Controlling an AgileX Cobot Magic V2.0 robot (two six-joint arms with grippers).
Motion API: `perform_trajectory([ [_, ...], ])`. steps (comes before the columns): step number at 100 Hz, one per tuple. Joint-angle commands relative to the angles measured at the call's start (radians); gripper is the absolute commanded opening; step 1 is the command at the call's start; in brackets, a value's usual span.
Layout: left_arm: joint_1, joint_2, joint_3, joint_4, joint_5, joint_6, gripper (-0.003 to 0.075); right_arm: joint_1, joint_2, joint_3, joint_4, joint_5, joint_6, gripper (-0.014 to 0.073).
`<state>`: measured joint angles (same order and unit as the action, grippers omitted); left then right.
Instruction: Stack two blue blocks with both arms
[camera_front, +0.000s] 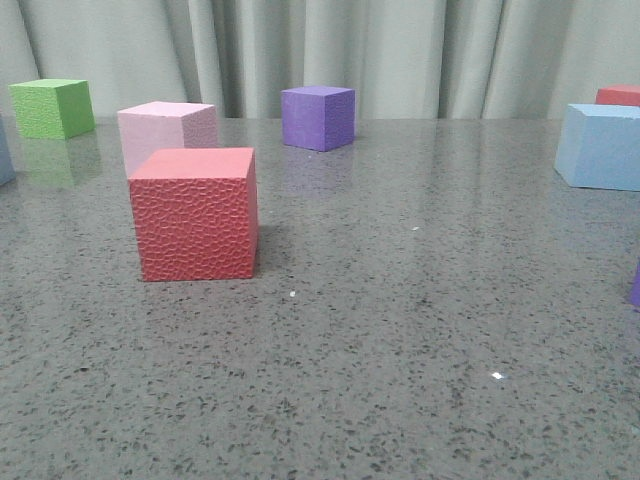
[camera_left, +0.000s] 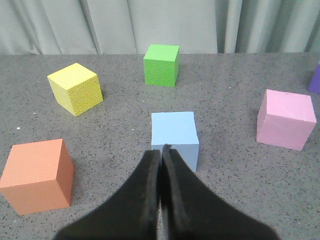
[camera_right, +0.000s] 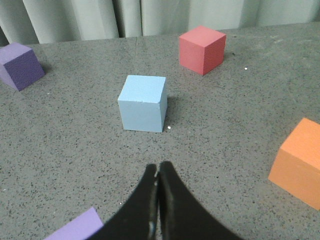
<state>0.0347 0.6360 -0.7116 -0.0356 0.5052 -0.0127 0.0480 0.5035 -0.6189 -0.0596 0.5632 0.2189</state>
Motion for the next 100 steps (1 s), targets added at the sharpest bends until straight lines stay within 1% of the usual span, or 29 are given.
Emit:
perform_trajectory([
  [1,-0.001,0.023,-0.04,-0.01,-0.06,-0.009,0.0017,-0.001,0.04,-0.049,0.0,-0.056,-0.008,0.0109],
  [9,-0.001,0.026,-0.04,-0.01,-0.053,-0.009,0.0107,-0.001,0.046,-0.049,0.0,-0.056,-0.008,0.0264],
  [11,-0.001,0.026,-0.04,-0.01,-0.053,-0.009,0.0141,-0.001,0.048,-0.049,0.0,-0.055,-0.008,0.029],
  [14,-0.001,0.026,-0.04,-0.01,-0.053,-0.009,0.0204,-0.001,0.048,-0.049,0.0,-0.054,-0.008,0.0353],
  [16,-0.001,0.026,-0.04,-0.01,-0.055,-0.009,0.0232,-0.001,0.048,-0.049,0.0,-0.054,-0.008,0.0388],
  [21,-0.001,0.026,-0.04,-0.01,-0.055,-0.009,0.0353,-0.001,0.048,-0.049,0.0,-0.054,-0.008,0.0458],
  [23,-0.001,0.026,-0.04,-0.01,-0.055,-0.009,0.0384,-0.001,0.048,-0.049,0.0,-0.054,-0.008,0.0483],
  [28,-0.001,0.026,-0.04,-0.01,-0.055,-0.009,0.0501,-0.001,0.048,-0.049,0.0,-0.053,-0.008,0.0527],
  [31,-0.001,0.026,-0.04,-0.01,-0.055,-0.009,0.055,-0.001,0.048,-0.049,0.0,-0.053,-0.008,0.0545],
  [35,-0.001,0.026,-0.04,-0.01,-0.056,-0.009,0.0607,-0.001,0.048,-0.049,0.0,-0.053,-0.008,0.0556],
  [38,-0.001,0.026,-0.04,-0.01,-0.056,-0.009,0.0629,-0.001,0.048,-0.049,0.0,-0.053,-0.008,0.0554],
  [42,-0.001,0.026,-0.04,-0.01,-0.056,-0.009,0.0639,-0.001,0.048,-0.049,-0.001,-0.054,-0.008,0.0549],
  [50,-0.001,0.026,-0.04,-0.01,-0.064,-0.009,0.0635,-0.001,0.048,-0.046,-0.001,-0.068,-0.008,0.0547],
  [65,-0.001,0.026,-0.04,-0.012,-0.079,-0.009,0.0601,-0.001,0.053,-0.049,0.015,-0.083,-0.006,0.0547],
  [72,-0.001,0.026,-0.04,-0.012,-0.085,-0.009,0.0586,-0.001,0.078,-0.076,0.017,-0.063,-0.006,0.0547],
  [86,-0.001,0.026,-0.04,-0.012,-0.087,-0.009,0.0565,-0.001,0.211,-0.208,0.017,0.026,-0.006,0.0547],
  [100,-0.001,0.026,-0.04,-0.012,-0.091,-0.009,0.0565,-0.001,0.394,-0.388,0.022,0.135,-0.008,0.0547],
])
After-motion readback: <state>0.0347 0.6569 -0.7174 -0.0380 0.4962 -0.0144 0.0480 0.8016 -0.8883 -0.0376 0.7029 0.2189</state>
